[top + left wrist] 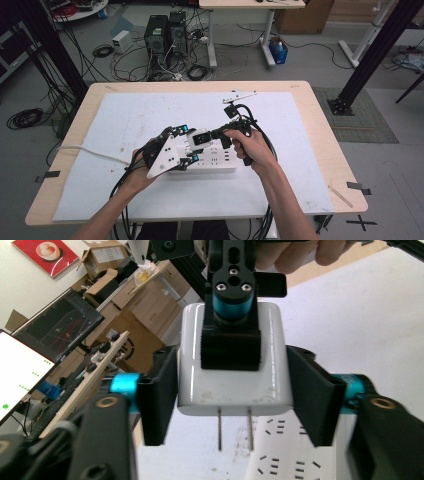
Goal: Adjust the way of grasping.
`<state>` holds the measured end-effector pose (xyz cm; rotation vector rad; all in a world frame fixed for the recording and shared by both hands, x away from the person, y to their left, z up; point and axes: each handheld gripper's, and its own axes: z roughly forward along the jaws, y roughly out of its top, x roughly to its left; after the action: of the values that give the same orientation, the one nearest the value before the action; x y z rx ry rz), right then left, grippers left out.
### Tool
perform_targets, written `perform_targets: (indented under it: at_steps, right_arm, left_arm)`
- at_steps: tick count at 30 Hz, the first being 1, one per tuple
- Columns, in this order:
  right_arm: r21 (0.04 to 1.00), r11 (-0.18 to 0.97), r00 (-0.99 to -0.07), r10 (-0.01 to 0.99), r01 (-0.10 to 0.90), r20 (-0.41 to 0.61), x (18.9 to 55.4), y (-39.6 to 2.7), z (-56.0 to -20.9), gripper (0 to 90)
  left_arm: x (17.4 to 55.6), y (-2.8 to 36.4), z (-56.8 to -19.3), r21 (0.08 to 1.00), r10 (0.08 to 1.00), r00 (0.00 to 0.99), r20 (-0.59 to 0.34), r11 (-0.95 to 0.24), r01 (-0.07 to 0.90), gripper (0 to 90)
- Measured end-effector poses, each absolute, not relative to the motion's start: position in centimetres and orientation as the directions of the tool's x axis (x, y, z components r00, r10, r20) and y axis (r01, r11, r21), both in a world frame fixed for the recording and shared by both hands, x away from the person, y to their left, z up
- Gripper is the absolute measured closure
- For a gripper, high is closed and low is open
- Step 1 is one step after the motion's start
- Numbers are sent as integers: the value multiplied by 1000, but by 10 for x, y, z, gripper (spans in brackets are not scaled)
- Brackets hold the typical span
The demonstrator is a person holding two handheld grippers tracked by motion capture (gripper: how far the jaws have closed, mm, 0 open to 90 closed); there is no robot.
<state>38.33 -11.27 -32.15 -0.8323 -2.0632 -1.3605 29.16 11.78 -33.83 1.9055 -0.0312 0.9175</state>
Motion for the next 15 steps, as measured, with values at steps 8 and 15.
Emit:
perform_targets:
  at_steps: [8, 15]
  right_arm:
    - [605, 288, -666, 224, 742, 711, 384, -114, -321, 624]
    - [616, 270, -672, 253, 740, 696, 385, -122, -318, 624]
  left_arm:
    - [293, 120, -338, 767, 345, 737, 581, -534, -356, 336]
    - [297, 127, -333, 764, 318, 774, 547, -567, -307, 295]
